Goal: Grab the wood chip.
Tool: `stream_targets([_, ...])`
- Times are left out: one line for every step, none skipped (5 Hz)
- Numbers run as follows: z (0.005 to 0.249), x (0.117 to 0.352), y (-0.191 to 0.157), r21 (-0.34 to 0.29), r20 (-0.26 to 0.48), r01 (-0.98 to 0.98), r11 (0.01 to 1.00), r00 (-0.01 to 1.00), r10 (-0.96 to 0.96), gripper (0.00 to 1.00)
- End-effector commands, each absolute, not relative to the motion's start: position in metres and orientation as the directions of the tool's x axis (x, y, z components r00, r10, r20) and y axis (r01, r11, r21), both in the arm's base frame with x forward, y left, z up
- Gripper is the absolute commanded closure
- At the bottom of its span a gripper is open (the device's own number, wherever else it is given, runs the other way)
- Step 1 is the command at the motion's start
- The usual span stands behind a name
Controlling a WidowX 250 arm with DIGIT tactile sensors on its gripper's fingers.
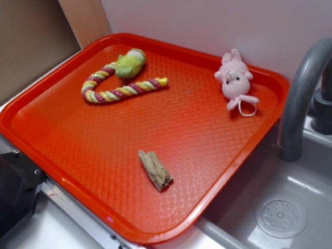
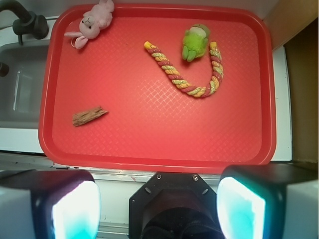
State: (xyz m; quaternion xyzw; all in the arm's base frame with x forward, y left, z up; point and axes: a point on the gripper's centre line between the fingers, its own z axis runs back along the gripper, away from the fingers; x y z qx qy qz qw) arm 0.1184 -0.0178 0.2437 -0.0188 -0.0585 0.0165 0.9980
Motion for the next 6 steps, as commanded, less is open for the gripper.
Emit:
stream_targets([0.244, 0.118, -0.018, -0.039, 0.116, -0.031, 0.999, 0.993, 0.035, 0.0])
stream_targets([0.234, 0.134, -0.019, 0.053, 0.224, 0.211, 0.976, 0.95, -0.218, 0.0])
stream_targets([0.229, 0.145, -0.022, 0.079, 0.295, 0.441, 0.894, 0.846, -0.443, 0.0])
stream_targets([0.218, 0.162, -0.03, 0.107, 0.332, 0.644, 0.758, 0.695, -0.638, 0.0])
stream_targets([0.195, 0.186, -0.043, 0.123, 0.333, 0.809, 0.574, 0.511, -0.792, 0.0])
stream_targets([0.171, 0.192, -0.069, 0.143, 0.304, 0.925, 0.351, 0.297, -0.905, 0.0])
